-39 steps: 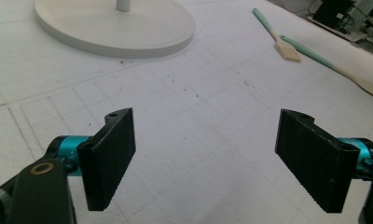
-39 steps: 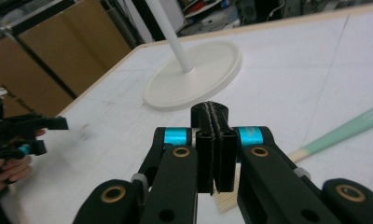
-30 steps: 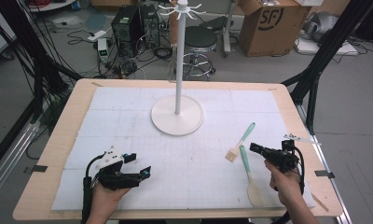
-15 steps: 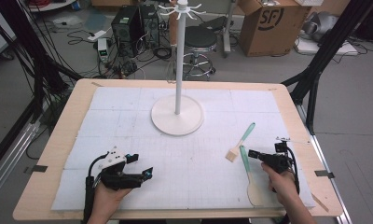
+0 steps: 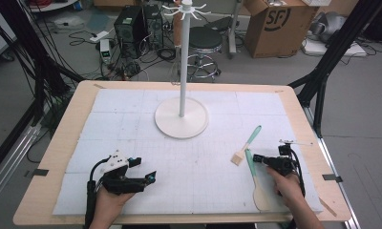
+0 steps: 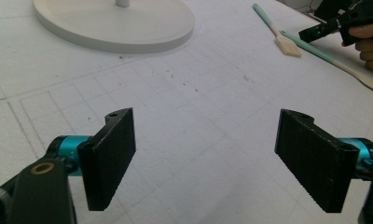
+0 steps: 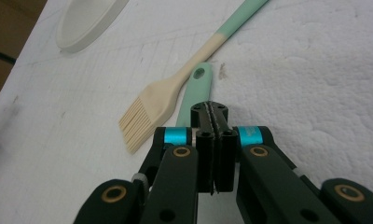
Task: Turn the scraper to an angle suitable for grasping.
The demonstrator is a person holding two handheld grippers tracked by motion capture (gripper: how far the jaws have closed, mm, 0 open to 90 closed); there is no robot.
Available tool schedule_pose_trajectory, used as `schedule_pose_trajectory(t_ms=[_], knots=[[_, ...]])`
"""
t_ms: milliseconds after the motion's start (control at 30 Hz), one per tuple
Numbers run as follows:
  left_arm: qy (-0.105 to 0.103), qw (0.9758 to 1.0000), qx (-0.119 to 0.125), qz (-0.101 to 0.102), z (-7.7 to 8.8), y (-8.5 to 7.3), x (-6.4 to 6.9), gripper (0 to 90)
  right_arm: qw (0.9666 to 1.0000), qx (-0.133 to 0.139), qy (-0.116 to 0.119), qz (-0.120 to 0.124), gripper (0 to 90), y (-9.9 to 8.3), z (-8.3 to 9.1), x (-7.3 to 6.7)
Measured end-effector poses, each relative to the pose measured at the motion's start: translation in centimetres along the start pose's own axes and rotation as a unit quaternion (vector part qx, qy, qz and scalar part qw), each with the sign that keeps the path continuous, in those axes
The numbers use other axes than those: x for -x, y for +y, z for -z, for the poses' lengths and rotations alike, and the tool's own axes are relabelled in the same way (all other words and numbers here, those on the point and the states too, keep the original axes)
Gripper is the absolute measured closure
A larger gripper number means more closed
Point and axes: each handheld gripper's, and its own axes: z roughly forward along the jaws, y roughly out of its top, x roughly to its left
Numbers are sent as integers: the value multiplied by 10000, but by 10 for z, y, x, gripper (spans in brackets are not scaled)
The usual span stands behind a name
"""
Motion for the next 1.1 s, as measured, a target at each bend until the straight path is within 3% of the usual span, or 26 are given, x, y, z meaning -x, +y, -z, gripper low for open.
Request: schedule_pose_trajectory(t_ms=[567,1100], knots=[[-4,10000,-23,-1,-2,0,1,210,9987,-306,351,210,898,-1,-13,-13],[-8,10000,-5,-2,-1,0,1,210,9931,-782,671,554,898,-2,-31,-40]])
